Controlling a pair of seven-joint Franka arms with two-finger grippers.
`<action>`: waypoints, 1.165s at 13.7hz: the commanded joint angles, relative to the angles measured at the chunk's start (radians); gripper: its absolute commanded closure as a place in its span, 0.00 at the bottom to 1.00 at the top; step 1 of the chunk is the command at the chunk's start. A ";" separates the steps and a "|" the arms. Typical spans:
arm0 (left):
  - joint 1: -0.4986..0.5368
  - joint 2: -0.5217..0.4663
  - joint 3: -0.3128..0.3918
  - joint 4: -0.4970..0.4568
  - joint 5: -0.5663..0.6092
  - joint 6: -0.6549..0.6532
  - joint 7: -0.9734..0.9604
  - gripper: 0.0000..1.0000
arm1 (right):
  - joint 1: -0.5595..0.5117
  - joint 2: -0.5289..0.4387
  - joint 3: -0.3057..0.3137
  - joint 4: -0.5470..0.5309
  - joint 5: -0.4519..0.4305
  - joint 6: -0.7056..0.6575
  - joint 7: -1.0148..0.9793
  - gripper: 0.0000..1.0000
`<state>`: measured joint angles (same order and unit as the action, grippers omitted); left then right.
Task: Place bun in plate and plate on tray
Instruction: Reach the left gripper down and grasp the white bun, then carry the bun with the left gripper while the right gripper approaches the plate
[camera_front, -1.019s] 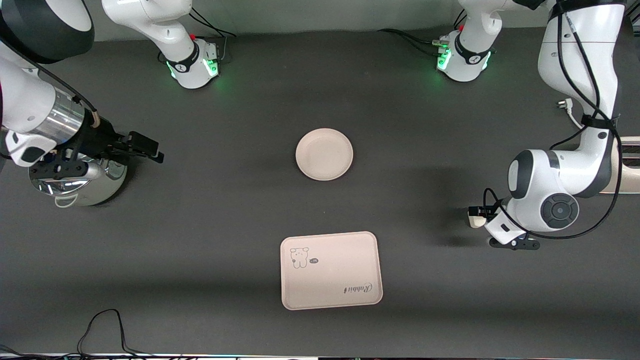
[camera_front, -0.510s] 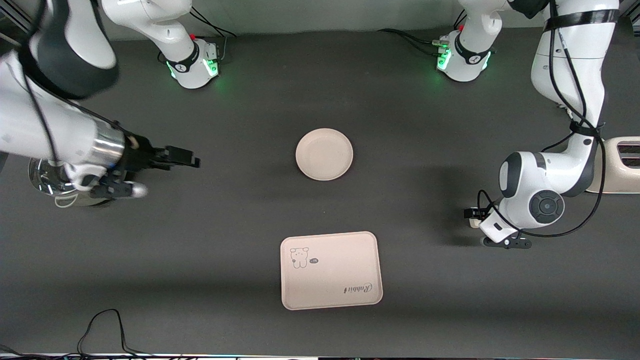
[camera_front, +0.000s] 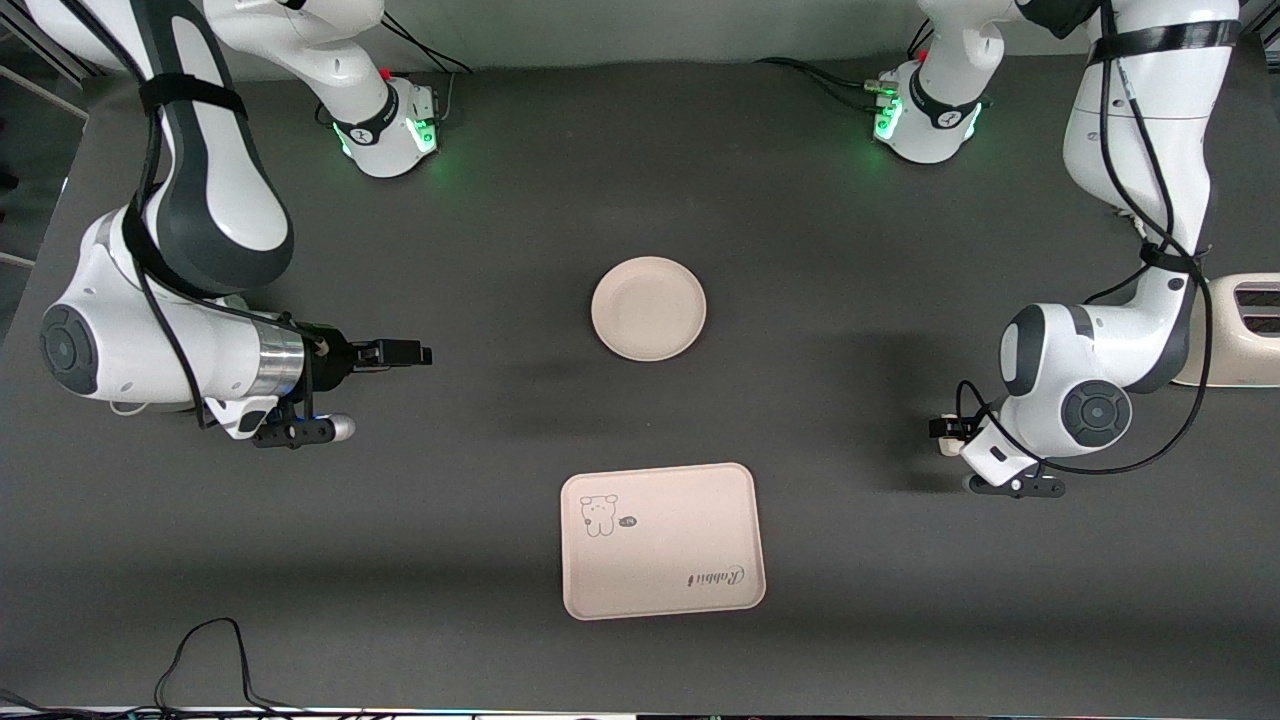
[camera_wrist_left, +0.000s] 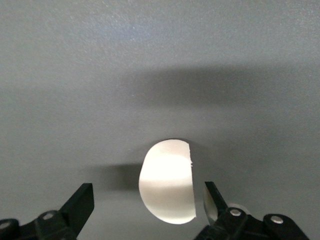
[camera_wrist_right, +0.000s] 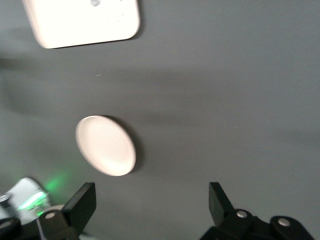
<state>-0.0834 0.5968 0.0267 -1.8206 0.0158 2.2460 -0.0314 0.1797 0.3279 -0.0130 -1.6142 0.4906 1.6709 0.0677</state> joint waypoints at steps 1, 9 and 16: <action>-0.003 0.005 0.004 -0.003 -0.034 0.010 -0.009 0.09 | 0.001 -0.006 -0.036 -0.076 0.202 -0.011 -0.041 0.00; -0.001 0.002 0.004 -0.003 -0.062 0.006 -0.022 0.75 | 0.003 -0.007 -0.051 -0.294 0.443 0.003 -0.195 0.00; -0.041 -0.109 0.004 0.006 -0.062 -0.169 -0.096 0.75 | 0.007 -0.015 -0.051 -0.424 0.594 0.058 -0.331 0.00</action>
<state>-0.0860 0.5709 0.0221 -1.7985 -0.0341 2.1617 -0.0753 0.1789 0.3385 -0.0571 -1.9929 1.0210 1.7109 -0.2173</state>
